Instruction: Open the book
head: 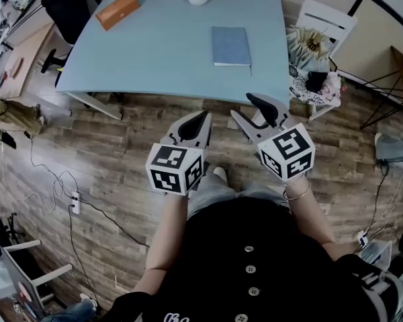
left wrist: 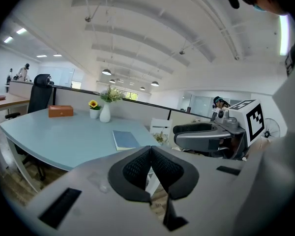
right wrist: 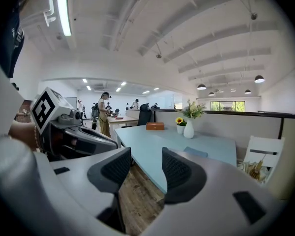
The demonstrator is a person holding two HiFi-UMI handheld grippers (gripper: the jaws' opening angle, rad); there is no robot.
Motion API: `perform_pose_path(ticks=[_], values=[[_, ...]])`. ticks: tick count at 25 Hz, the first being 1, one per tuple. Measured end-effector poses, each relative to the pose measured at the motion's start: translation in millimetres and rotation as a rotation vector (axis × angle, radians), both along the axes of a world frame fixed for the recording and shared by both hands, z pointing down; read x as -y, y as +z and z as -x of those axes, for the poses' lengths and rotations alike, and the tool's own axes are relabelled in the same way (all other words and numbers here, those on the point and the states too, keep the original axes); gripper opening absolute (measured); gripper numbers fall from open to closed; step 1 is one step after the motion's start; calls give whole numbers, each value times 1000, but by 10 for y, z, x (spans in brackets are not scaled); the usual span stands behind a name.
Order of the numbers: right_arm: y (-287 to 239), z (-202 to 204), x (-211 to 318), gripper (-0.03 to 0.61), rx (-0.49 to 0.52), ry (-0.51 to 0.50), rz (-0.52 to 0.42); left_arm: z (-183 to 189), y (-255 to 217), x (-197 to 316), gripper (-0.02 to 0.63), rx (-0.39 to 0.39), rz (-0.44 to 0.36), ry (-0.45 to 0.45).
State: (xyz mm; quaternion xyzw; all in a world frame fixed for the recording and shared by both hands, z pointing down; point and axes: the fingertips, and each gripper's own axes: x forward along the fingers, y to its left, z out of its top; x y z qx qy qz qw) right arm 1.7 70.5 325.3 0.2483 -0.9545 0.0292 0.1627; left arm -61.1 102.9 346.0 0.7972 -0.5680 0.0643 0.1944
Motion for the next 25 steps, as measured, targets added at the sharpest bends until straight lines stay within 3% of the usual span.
perform_pose_path(ticks=[13, 25], values=[[167, 124, 296, 198, -48, 87, 47, 127, 56, 359, 12, -43, -3, 110], [341, 270, 477, 198, -77, 71, 86, 325, 310, 494, 12, -57, 63, 90]])
